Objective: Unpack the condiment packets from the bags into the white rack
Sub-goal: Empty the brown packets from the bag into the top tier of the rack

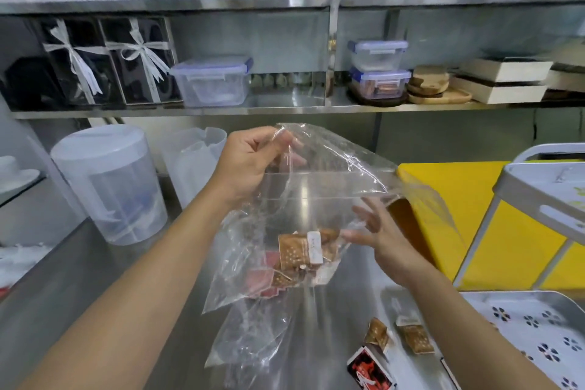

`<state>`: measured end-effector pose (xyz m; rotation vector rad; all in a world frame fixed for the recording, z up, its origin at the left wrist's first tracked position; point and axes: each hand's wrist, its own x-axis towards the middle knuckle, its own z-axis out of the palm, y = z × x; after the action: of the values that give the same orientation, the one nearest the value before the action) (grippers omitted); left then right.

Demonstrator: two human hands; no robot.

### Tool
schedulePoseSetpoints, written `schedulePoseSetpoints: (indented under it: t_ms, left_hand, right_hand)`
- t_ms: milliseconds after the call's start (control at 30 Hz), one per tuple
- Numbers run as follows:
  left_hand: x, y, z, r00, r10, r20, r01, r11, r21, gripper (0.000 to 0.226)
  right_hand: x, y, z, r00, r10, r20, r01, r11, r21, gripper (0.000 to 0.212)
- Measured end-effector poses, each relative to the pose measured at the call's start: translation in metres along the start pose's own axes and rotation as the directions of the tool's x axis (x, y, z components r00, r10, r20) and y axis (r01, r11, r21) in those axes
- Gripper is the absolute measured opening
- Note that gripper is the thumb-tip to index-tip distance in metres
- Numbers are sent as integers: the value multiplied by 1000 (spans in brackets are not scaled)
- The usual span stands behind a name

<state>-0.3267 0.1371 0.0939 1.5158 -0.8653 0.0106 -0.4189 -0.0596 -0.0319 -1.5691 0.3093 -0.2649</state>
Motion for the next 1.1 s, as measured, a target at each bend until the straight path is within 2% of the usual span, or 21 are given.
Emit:
schedulePoseSetpoints:
  t_ms: [100, 167, 233, 267, 300, 333, 367, 400, 467, 533, 567, 600, 633, 667, 700, 733, 800, 867, 967, 1033, 1100]
  left_hand:
    - [4, -13, -10, 989, -100, -110, 108, 992, 71, 13]
    - [8, -27, -23, 908, -264, -325, 285, 958, 17, 14]
    - [9, -32, -37, 724, -343, -599, 352, 930, -108, 18]
    - [6, -26, -39, 642, -295, -707, 331, 939, -91, 21]
    - [1, -16, -38, 616, -131, -777, 274, 960, 55, 26]
    - [-5, -4, -32, 638, 139, -757, 151, 942, 300, 30]
    - [-12, 11, -22, 656, 445, -610, -43, 828, 559, 32]
    - [-19, 25, -8, 624, 687, -373, -258, 631, 732, 32]
    - [-29, 50, 29, 533, 841, 89, -558, 270, 785, 36]
    - [-30, 56, 65, 508, 750, 423, -681, 49, 731, 42]
    - [-28, 50, 79, 518, 661, 543, -709, -23, 705, 45]
    - [-24, 40, 91, 525, 565, 636, -735, -75, 674, 47]
    - [-18, 29, 99, 519, 461, 720, -751, -157, 642, 47]
    - [-12, 21, 104, 516, 359, 778, -752, -245, 612, 45]
    - [-8, 17, 106, 536, 215, 816, -745, -334, 578, 40]
    - [-5, 21, 107, 568, 87, 819, -732, -400, 551, 31]
    - [-4, 25, 107, 603, -51, 796, -734, -425, 529, 20]
    - [-2, 32, 106, 592, -16, 806, -737, -415, 533, 18]
    - [9, 44, 97, 629, 121, 768, -719, -284, 634, 16]
    - [20, 44, 86, 712, 91, 696, -678, -167, 715, 17]
    - [26, 46, 73, 756, 87, 649, -639, -119, 760, 15]
  right_hand:
    - [4, -16, 1, 989, -42, -139, 55, 994, 93, 5]
    - [4, -25, 0, 976, -120, -184, 121, 993, -2, 13]
    - [3, -32, -2, 961, -169, -220, 151, 984, -96, 20]
    - [2, -35, -4, 957, -182, -225, 149, 977, -155, 24]
    - [1, -37, -3, 957, -192, -218, 147, 967, -208, 27]
    - [2, -38, -2, 958, -202, -204, 143, 951, -274, 30]
    - [3, -38, -2, 959, -203, -197, 129, 934, -334, 32]
    - [2, -39, -3, 963, -194, -190, 108, 916, -387, 32]
    - [-5, -45, -9, 967, -191, -171, 82, 862, -500, 32]
    - [-11, -58, 1, 971, -220, -93, 119, 783, -610, 24]
    - [-15, -68, 16, 951, -270, -147, 91, 703, -705, 16]
    - [-15, -72, 29, 899, -322, -296, -64, 573, -817, 16]
    - [-30, -91, 33, 898, -229, -376, -187, 575, -796, 28]
    - [-27, -96, 29, 884, -309, -350, -23, 720, -694, 40]
    - [-24, -95, 29, 859, -334, -388, 8, 767, -641, 42]
    - [-32, -84, 21, 933, -247, -262, 36, 787, -616, 35]
    - [-31, -57, 3, 962, -261, -80, 192, 854, -484, 18]
    - [-34, -43, -24, 974, -225, -11, 203, 897, -392, 19]
    - [-44, -34, -30, 973, -226, -33, 210, 942, -262, 10]
    - [-46, -25, -42, 981, -174, -90, 156, 971, -183, 6]
    - [-50, -17, -58, 981, -147, -129, 123, 976, -179, 7]
